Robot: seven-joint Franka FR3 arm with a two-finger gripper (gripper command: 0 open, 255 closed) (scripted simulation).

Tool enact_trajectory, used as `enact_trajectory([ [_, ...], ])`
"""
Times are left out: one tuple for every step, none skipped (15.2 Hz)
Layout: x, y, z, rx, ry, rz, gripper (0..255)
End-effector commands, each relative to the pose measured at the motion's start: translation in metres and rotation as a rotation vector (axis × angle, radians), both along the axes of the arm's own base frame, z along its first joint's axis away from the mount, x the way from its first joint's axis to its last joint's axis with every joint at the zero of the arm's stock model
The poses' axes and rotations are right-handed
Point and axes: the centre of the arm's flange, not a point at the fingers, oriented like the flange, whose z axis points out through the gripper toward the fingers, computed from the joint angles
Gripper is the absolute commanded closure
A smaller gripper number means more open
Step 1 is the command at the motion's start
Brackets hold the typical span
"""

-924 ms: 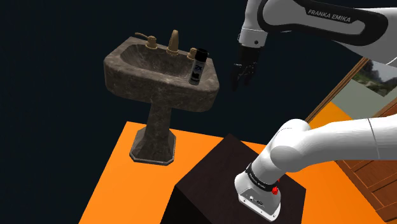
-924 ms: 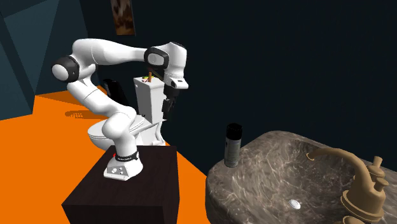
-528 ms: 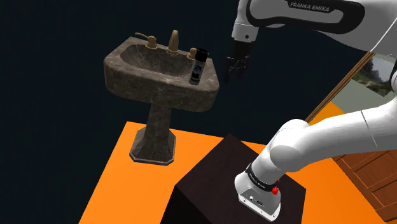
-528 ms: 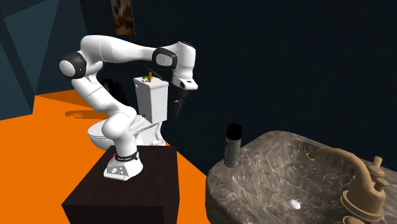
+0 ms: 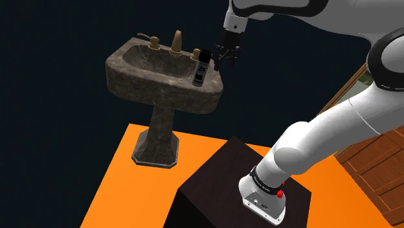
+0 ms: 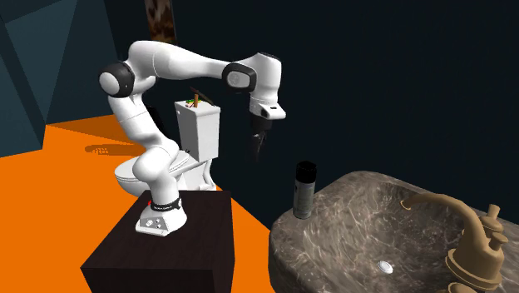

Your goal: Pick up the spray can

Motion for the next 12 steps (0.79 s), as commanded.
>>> enact_trajectory([
  [0.023,-0.009,0.004,0.002,-0.016,-0.016,0],
  [0.033,-0.015,0.005,0.003,-0.024,-0.025,0],
  [0.044,-0.021,0.007,0.004,-0.031,-0.033,0],
  [0.055,-0.027,0.008,0.005,-0.039,-0.041,0],
  [0.065,-0.033,0.01,0.006,-0.046,-0.049,0],
  [0.076,-0.039,0.011,0.007,-0.054,-0.057,0],
  [0.086,-0.046,0.013,0.008,-0.062,-0.065,0],
  [0.097,-0.052,0.015,0.009,-0.069,-0.073,0],
  [0.107,-0.058,0.017,0.01,-0.077,-0.082,0],
  [0.117,-0.065,0.019,0.012,-0.085,-0.09,0],
  [0.127,-0.072,0.021,0.013,-0.092,-0.098,0],
  [0.136,-0.078,0.023,0.014,-0.099,-0.105,0],
])
